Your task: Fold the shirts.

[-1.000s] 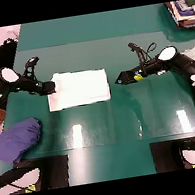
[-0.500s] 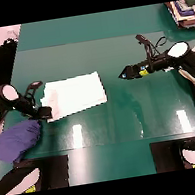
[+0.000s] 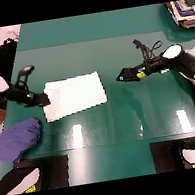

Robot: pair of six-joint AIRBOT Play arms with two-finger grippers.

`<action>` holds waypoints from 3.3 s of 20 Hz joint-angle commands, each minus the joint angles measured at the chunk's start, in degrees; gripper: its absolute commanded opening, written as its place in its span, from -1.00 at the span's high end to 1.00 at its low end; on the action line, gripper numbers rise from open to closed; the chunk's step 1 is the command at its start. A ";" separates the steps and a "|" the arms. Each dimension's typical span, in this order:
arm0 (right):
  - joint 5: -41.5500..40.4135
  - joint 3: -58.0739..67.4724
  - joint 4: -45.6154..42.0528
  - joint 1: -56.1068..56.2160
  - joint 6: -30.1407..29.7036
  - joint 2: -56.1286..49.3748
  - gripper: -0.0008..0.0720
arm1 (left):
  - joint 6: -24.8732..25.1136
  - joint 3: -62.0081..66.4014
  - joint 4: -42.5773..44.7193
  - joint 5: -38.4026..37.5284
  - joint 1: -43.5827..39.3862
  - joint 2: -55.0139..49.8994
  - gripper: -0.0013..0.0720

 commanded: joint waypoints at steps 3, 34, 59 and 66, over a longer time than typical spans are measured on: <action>0.87 2.40 9.90 1.36 -1.53 -11.80 -0.91 | -0.02 5.20 -1.07 0.57 0.00 0.02 -0.33; 8.50 40.41 -14.23 -31.30 7.08 -11.10 0.94 | -0.24 5.20 -18.67 22.91 -20.15 0.00 0.90; 1.95 41.94 -10.40 -51.98 1.27 1.84 0.94 | -4.13 5.20 -18.84 21.33 -21.35 -0.17 0.89; 11.30 19.91 -19.19 -63.12 1.29 15.26 0.93 | -4.11 5.20 -18.82 20.44 -21.35 -0.17 0.89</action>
